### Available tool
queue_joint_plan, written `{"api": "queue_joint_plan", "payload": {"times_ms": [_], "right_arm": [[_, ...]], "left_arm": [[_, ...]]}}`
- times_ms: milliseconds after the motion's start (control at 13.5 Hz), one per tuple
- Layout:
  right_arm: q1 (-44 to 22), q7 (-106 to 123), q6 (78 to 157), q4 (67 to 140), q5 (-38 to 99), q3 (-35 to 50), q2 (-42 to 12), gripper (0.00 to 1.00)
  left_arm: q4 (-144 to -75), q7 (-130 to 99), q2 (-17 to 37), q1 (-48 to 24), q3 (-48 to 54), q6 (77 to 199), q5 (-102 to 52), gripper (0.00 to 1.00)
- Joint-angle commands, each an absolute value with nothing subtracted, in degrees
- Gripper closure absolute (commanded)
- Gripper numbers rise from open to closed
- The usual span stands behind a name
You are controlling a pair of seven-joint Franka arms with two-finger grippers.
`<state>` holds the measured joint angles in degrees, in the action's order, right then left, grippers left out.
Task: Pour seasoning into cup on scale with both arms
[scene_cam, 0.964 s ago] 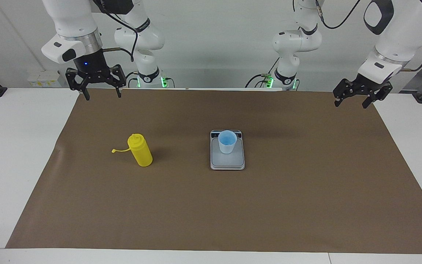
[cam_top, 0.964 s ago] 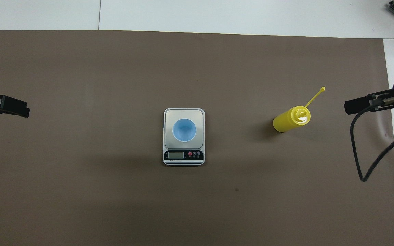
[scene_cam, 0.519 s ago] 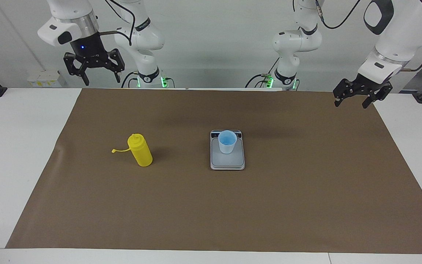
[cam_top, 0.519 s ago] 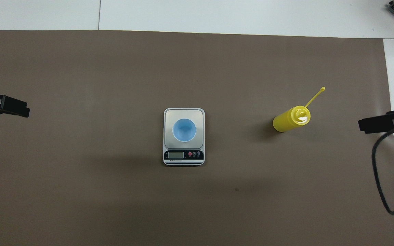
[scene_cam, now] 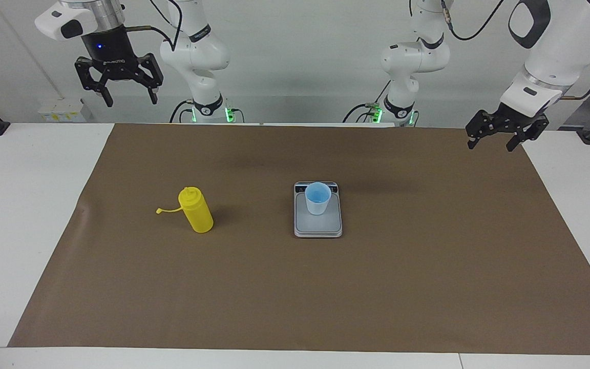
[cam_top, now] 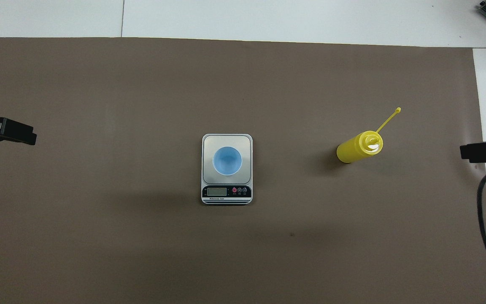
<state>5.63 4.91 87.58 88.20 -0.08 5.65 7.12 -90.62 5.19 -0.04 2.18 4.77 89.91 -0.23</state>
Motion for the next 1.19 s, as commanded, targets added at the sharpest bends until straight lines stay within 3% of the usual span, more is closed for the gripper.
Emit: {"api": "queue_joint_plan", "payload": {"times_ms": [0,223,593,1113], "right_arm": [[5.54,-2.87,89.21,88.95,0.18,5.62,5.11,0.00],[3.52,-8.95,89.65,88.60,-0.09,5.28,1.59,0.00],[-1.57,-12.74,91.84,90.87,-1.41,0.80,0.97,0.00],[0.17,-6.68,91.58,95.01,-1.05,0.09,3.25,0.00]], "left_arm": [[-92.90,5.36,-2.02,2.20,4.66,90.26,0.79,0.00],[-92.90,5.27,-2.02,2.20,4.66,90.26,0.79,0.00],[-92.90,5.27,-2.02,2.20,4.66,90.26,0.79,0.00],[-92.90,5.36,-2.02,2.20,4.66,90.26,0.79,0.00]]}}
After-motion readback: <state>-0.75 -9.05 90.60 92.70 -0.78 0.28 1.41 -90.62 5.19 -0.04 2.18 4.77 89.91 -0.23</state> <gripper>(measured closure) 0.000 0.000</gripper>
